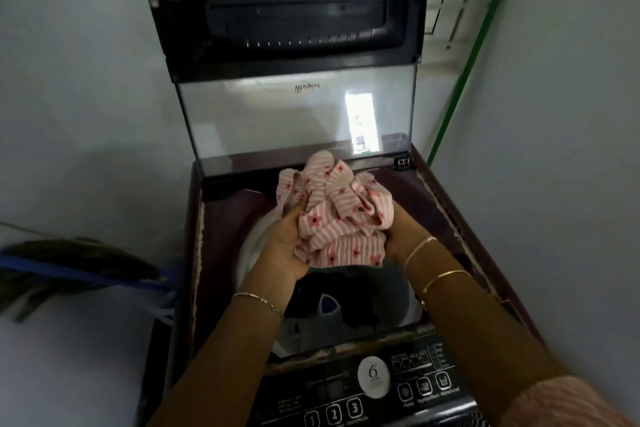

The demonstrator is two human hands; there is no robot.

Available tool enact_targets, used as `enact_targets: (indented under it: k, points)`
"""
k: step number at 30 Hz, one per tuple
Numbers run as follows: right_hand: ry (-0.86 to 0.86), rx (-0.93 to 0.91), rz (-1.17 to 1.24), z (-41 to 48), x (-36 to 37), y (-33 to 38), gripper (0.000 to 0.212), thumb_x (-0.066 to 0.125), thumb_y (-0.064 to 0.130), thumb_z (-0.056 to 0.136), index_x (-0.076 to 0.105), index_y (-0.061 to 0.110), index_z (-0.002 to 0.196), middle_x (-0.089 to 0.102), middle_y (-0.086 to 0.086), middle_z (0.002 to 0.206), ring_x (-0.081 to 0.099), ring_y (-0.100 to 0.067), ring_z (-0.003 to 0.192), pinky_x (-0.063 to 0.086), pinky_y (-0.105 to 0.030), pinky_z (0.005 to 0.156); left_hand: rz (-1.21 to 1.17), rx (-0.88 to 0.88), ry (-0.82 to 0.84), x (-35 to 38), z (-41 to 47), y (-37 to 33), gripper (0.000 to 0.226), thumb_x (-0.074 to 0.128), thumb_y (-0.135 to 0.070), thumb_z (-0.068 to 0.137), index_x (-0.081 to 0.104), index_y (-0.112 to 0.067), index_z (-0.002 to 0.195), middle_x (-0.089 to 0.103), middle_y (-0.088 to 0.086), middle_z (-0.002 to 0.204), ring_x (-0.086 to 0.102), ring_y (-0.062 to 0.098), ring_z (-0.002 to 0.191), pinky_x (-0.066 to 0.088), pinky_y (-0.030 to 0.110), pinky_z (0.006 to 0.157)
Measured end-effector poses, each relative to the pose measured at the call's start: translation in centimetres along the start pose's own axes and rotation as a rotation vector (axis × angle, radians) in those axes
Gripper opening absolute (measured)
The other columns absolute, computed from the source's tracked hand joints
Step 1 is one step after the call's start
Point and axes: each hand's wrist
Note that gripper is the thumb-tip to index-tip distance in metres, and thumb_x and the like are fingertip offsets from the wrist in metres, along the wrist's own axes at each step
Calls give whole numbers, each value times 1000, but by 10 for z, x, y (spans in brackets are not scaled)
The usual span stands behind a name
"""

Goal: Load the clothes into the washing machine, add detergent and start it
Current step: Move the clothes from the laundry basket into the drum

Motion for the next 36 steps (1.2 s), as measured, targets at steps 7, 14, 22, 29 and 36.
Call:
enact_targets:
  k: [7, 14, 22, 29, 36]
  points:
    - [-136, 376, -507, 66, -43, -85, 30, 53, 27, 95, 61, 0, 106, 63, -19, 109, 61, -31, 97, 51, -38, 82, 439, -375, -389, -83, 64, 60, 63, 81, -25, 70, 60, -3, 125, 70, 20, 105, 66, 31, 91, 54, 47, 86]
    - [-3, 515, -709, 83, -48, -107, 17, 52, 6, 90, 57, -2, 104, 58, -17, 83, 58, -28, 69, 53, -41, 63, 754, -530, -437, -123, 102, 76, 82, 75, -19, 78, 33, -4, 146, 44, 22, 143, 50, 39, 122, 44, 51, 100]
    - [-24, 365, -511, 74, -50, -87, 16, 52, 13, 90, 60, 6, 102, 58, -14, 92, 58, -27, 78, 50, -47, 87, 654, -383, -518, -84, 98, 69, 68, 76, -29, 69, 54, -5, 128, 65, 18, 112, 65, 34, 90, 57, 41, 75]
    - [-54, 74, -132, 5, -92, -17, 17, 51, 25, 94, 63, 20, 105, 66, 4, 94, 60, -13, 87, 46, -28, 77, 600, -135, -289, 38, 70, 72, 27, 53, -27, 95, 58, -14, 118, 58, -1, 119, 52, 17, 113, 42, 32, 88]
    - [-142, -214, 196, -106, -204, 19, 23, 43, 20, 97, 60, 16, 111, 66, -2, 103, 62, -16, 92, 46, -28, 87, 655, 28, 77, 190, 23, 133, 8, 57, -21, 91, 63, -21, 86, 67, -2, 94, 63, 18, 98, 47, 31, 82]
Point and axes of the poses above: each hand's wrist, its own z-axis towards the middle knuckle, its own x-axis out of the palm, y = z × x
